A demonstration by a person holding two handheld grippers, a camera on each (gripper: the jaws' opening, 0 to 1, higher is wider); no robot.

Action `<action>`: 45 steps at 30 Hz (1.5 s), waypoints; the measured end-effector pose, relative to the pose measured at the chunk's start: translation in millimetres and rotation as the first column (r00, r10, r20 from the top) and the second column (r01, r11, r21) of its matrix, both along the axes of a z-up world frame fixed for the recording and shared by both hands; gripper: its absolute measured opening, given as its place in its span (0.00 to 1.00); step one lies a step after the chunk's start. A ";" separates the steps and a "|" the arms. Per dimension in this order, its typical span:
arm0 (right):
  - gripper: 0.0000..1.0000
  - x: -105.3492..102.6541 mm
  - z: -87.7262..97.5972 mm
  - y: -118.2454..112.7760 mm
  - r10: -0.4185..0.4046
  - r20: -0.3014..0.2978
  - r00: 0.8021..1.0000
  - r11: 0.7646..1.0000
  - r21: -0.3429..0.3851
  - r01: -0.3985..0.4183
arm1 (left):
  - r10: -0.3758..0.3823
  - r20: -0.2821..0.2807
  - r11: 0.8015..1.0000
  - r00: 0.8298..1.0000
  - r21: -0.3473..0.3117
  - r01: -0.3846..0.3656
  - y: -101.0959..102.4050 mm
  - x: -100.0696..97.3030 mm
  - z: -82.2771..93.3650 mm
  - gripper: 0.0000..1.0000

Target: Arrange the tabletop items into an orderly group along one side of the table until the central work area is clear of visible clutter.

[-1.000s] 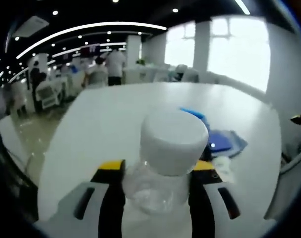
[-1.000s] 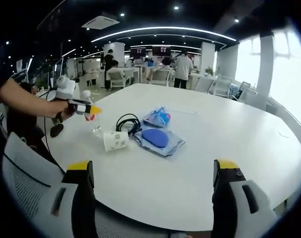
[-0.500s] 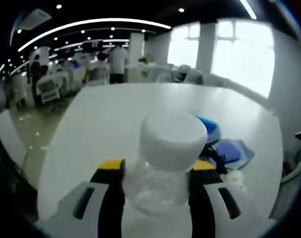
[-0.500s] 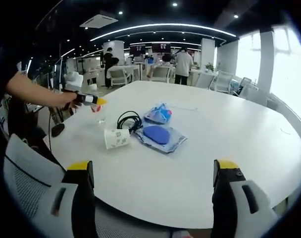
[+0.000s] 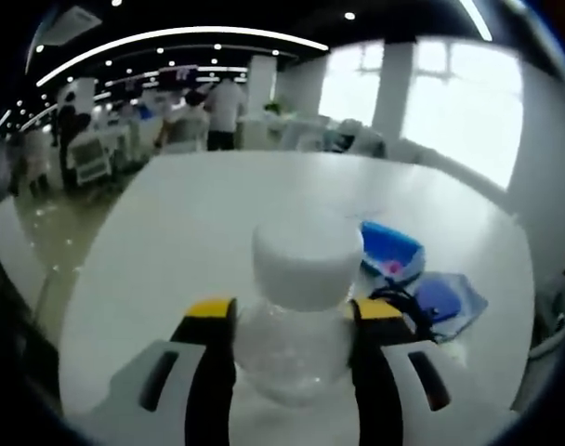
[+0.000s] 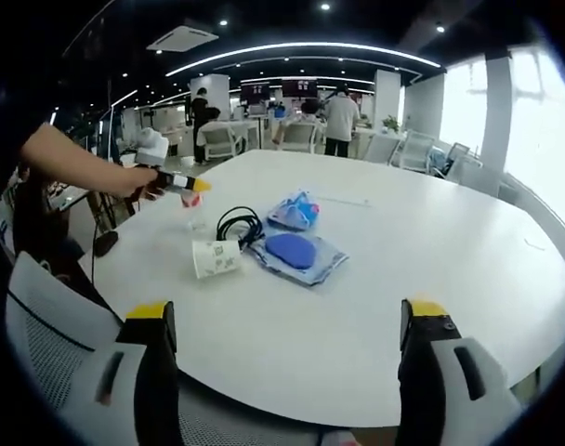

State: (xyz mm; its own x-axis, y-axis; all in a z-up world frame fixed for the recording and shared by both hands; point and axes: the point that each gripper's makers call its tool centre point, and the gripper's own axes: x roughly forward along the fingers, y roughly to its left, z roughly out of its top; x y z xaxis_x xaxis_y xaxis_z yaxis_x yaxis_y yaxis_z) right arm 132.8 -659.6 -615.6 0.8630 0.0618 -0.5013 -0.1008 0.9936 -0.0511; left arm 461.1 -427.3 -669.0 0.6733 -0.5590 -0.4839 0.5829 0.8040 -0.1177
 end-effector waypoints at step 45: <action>0.98 -0.1 -0.2 -0.3 0.002 0.001 1.000 1.000 -0.009 -0.002 | 0.200 -0.077 0.979 0.977 -0.034 -0.203 15.2 4.9 -7.2 0.48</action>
State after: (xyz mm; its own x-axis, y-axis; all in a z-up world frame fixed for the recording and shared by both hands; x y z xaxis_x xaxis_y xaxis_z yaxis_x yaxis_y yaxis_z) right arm 132.7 -659.8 -615.8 0.8634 0.0590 -0.5011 -0.1030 0.9928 -0.0606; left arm 466.0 -412.1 -676.2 0.7381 -0.4363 -0.5146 0.3982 0.8975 -0.1897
